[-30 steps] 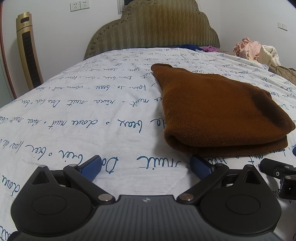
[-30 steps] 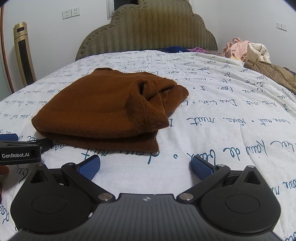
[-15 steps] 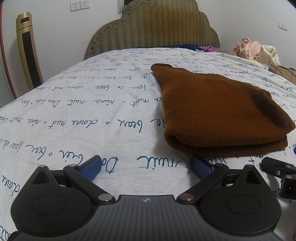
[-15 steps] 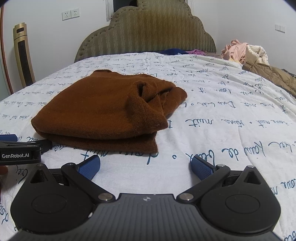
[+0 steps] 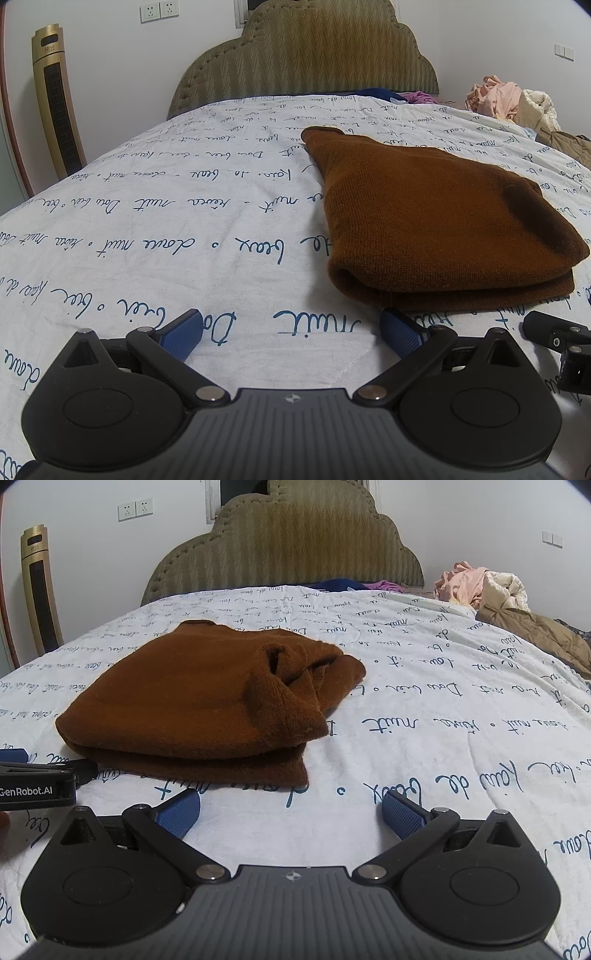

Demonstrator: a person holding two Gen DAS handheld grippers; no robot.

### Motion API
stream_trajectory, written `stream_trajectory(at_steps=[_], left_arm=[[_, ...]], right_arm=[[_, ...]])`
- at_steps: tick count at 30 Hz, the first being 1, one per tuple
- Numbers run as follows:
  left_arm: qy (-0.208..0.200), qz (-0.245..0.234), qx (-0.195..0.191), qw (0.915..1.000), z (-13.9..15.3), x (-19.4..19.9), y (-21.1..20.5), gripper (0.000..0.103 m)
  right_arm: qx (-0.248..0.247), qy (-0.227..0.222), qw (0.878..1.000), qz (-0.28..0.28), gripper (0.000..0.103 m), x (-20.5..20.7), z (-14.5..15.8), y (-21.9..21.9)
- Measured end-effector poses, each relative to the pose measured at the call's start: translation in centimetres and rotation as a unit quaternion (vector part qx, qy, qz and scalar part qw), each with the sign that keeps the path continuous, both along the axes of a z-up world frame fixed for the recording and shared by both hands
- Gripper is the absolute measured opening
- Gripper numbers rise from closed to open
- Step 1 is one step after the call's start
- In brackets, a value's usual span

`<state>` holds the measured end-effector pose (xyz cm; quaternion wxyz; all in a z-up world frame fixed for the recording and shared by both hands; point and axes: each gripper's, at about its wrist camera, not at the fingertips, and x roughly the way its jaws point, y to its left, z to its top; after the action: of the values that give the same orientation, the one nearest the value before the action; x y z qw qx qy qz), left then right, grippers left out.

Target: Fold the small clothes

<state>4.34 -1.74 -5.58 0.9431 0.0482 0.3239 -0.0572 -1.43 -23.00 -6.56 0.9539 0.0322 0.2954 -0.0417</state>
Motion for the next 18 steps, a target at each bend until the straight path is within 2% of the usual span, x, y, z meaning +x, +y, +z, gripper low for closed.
stream_trajectory(at_steps=[18], left_arm=[[0.000, 0.000, 0.000, 1.0000, 0.03, -0.05, -0.02, 0.103]], right_arm=[[0.010, -0.001, 1.000, 0.000, 0.103, -0.01, -0.04, -0.21]])
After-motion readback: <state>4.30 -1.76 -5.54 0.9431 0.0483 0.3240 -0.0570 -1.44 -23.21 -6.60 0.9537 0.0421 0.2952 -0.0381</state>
